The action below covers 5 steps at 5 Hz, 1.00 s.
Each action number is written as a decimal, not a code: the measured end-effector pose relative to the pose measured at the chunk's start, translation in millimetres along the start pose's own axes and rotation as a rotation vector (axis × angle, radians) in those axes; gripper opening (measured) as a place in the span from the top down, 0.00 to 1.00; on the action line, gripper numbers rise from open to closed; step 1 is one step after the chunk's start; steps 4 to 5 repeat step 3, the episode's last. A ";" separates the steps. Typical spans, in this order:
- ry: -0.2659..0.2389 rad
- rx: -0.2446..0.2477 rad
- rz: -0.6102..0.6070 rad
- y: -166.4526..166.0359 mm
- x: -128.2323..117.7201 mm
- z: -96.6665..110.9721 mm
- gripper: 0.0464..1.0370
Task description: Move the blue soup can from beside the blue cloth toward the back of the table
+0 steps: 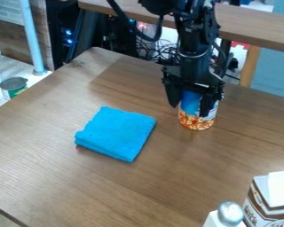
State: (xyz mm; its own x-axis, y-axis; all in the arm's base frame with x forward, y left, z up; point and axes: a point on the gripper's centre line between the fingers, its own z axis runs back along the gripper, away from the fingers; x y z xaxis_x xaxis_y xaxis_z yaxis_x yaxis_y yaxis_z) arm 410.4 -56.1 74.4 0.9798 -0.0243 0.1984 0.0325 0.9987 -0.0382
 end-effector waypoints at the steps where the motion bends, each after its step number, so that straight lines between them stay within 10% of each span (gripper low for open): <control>1: 0.044 -0.040 -0.012 -4.7 -30.2 8.3 0.04; 3: 0.031 -0.148 -0.161 -37.2 -108.0 83.7 0.04; 5: 0.031 -0.148 -0.161 -37.2 -108.0 83.7 0.04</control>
